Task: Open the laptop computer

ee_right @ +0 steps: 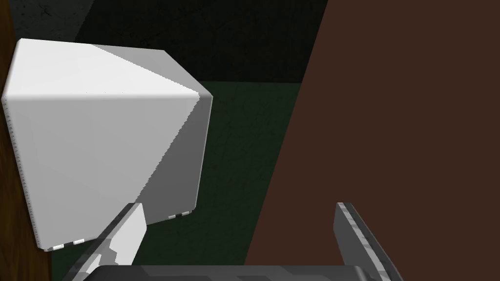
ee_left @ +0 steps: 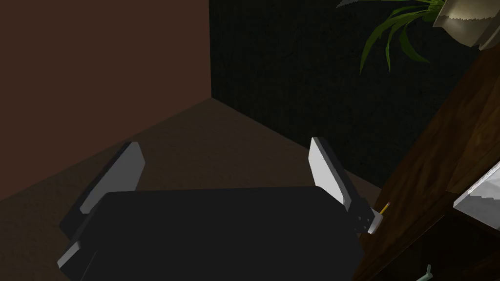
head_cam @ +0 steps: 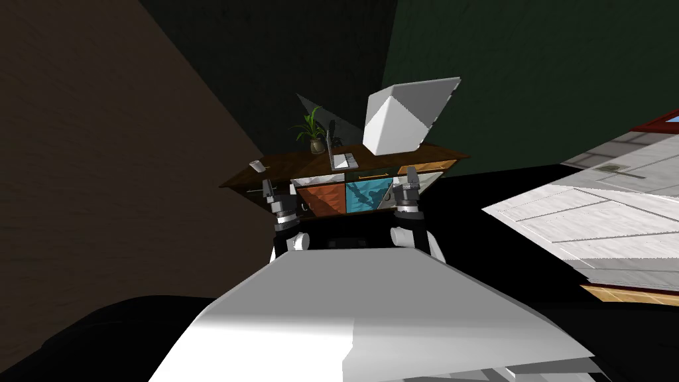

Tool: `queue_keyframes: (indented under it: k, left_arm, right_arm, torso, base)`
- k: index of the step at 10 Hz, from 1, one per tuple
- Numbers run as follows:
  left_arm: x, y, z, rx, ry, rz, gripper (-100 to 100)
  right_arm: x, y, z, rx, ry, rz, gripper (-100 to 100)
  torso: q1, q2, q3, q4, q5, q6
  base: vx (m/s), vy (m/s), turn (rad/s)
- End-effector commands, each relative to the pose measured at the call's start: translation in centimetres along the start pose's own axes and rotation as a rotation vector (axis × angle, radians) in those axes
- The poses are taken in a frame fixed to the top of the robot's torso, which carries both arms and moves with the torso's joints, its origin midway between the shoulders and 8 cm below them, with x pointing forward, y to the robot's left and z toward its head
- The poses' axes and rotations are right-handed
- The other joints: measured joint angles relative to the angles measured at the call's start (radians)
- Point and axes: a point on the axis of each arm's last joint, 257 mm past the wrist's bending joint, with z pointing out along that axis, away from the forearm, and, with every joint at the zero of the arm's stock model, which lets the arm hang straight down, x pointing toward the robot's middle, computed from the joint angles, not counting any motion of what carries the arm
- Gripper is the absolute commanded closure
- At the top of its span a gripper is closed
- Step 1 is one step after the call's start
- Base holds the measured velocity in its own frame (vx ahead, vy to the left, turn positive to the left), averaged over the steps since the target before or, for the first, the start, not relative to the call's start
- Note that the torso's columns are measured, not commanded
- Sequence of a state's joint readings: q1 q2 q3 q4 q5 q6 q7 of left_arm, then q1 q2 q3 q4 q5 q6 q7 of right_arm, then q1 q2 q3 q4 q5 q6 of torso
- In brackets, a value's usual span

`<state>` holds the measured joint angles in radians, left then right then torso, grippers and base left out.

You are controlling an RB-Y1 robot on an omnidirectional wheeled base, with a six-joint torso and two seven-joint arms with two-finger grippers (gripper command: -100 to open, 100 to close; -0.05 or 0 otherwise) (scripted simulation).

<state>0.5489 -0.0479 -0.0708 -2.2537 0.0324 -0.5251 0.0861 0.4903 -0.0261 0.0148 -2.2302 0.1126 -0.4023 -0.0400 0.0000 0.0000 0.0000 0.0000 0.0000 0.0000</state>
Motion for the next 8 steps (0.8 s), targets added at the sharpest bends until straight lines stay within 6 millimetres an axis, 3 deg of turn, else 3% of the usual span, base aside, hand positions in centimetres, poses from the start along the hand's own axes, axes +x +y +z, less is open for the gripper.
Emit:
queue_keyframes:
  k: [1, 8]
  left_arm:
    - [0.0, 0.0, 0.0, 0.0, 0.0, 0.0, 0]
    - [0.0, -0.02, 0.01, 0.0, 0.0, 0.0, 0]
  right_arm:
    - [0.0, 0.0, 0.0, 0.0, 0.0, 0.0, 0]
    - [0.0, 0.02, 0.0, 0.0, 0.0, 0.0, 0]
  torso:
    - [0.0, 0.04, -0.082, 0.041, 0.0, 0.0]
    - [0.0, 0.544, -1.087, 0.544, 0.0, 0.0]
  base:
    - [0.0, 0.0, 0.0]
    - [0.0, 0.0, 0.0]
